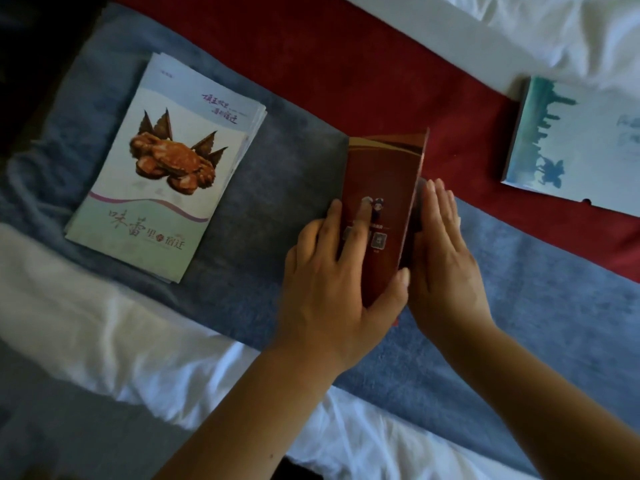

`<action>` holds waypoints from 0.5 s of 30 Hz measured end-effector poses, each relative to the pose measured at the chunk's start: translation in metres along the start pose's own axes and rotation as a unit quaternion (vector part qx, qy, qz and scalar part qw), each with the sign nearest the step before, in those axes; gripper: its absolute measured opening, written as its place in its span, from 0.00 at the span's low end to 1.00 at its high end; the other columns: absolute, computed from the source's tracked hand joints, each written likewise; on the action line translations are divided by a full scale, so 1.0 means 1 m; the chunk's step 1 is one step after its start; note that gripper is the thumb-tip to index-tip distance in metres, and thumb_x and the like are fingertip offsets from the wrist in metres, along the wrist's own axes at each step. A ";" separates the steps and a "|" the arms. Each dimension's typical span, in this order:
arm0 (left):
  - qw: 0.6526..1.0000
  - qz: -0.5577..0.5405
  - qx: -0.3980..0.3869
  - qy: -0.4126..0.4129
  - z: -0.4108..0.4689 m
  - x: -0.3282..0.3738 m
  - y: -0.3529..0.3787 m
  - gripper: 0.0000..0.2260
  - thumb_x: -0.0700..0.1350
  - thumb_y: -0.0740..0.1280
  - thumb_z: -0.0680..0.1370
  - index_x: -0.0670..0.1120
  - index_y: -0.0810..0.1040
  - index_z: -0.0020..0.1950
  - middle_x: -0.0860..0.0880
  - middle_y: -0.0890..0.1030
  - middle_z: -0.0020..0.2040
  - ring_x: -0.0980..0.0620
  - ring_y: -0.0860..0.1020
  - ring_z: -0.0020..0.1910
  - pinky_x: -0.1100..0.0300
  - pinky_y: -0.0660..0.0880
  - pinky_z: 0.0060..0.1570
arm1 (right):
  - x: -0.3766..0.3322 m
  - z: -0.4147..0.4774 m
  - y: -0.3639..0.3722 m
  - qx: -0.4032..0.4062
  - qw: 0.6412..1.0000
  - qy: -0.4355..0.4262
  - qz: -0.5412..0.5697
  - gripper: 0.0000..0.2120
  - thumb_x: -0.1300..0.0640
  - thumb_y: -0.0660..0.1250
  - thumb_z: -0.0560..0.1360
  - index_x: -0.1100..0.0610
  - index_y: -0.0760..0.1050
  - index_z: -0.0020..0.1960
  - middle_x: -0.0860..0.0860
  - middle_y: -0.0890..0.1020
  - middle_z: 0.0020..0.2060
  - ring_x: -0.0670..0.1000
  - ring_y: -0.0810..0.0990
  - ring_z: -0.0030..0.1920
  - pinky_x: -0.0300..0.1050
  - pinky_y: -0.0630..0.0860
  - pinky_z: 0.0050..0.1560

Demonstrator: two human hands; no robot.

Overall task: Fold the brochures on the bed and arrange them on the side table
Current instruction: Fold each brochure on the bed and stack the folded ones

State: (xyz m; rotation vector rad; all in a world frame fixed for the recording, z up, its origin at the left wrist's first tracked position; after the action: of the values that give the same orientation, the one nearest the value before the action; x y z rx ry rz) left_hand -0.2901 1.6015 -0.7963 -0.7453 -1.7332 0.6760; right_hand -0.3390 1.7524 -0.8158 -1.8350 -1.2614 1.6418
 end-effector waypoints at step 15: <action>0.995 0.008 0.090 -0.039 -0.008 -0.018 -0.072 0.34 0.43 0.69 0.80 0.51 0.57 0.83 0.47 0.75 0.72 0.50 0.76 0.64 0.59 0.73 0.53 | -0.039 0.003 0.034 -0.041 0.991 -0.120 -0.034 0.28 0.49 0.54 0.87 0.54 0.55 0.84 0.54 0.54 0.84 0.53 0.48 0.84 0.44 0.40 0.82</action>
State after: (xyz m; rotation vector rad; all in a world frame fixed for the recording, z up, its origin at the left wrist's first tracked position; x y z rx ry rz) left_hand -0.2894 1.5427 -0.7511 -0.6142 -1.7122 0.8701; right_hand -0.3266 1.7024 -0.8195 -1.6562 -1.4954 1.8407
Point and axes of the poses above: each hand's wrist, its own z-axis towards the middle knuckle, its own y-axis out of the palm, x = y × z, the point moved 3 cm from there along z, towards the middle knuckle
